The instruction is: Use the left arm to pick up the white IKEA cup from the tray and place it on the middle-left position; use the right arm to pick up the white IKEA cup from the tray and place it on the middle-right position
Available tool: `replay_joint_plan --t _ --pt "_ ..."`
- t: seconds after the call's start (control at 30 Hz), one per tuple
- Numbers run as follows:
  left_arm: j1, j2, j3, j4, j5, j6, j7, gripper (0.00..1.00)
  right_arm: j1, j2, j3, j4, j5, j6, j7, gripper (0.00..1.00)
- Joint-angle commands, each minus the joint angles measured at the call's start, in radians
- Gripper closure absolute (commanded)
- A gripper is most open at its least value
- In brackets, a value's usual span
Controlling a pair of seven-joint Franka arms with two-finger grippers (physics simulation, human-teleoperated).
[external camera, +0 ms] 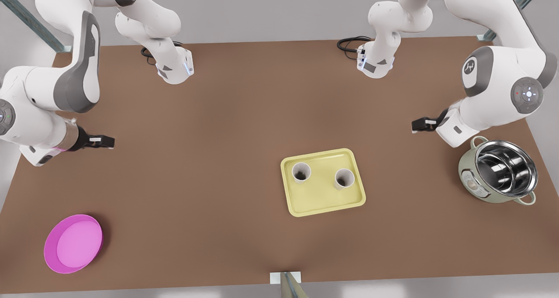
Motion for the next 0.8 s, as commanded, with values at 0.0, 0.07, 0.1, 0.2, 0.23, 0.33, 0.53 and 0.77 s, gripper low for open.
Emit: replay_joint_plan --t 0.0,0.07,0.1,0.2,0.23,0.33,0.53,0.77 --pt "0.002 -0.006 0.002 -0.002 -0.005 0.142 -0.009 0.00 0.002 -0.001 0.000 0.000 -0.002 0.153 -0.061 0.00" --pt "0.005 0.008 0.003 0.000 -0.006 0.168 -0.010 0.00 0.001 -0.001 0.009 -0.003 -0.002 0.154 -0.062 0.00" --pt "0.006 0.017 0.005 -0.011 -0.005 0.168 -0.009 0.00 0.004 -0.004 0.011 0.000 -0.003 0.151 -0.061 0.00" --pt "0.026 0.052 0.008 -0.008 0.009 0.184 0.002 0.00 0.099 0.023 0.017 -0.045 -0.002 0.235 0.027 0.00" --pt "0.036 0.071 0.008 -0.006 0.011 0.208 0.000 0.00 0.116 0.054 0.034 -0.043 -0.002 0.240 0.041 0.00" --pt "0.022 0.085 0.000 0.000 0.005 0.243 -0.004 0.00 0.091 0.106 0.138 -0.051 0.023 0.275 0.045 0.00" --pt "0.022 0.095 0.000 -0.009 0.008 0.242 0.000 0.00 0.298 0.257 0.150 -0.043 0.050 0.436 0.444 0.00" --pt "-0.118 0.117 0.000 -0.015 0.043 0.279 -0.092 0.00 0.599 0.467 0.078 0.259 0.050 0.436 0.992 0.00"
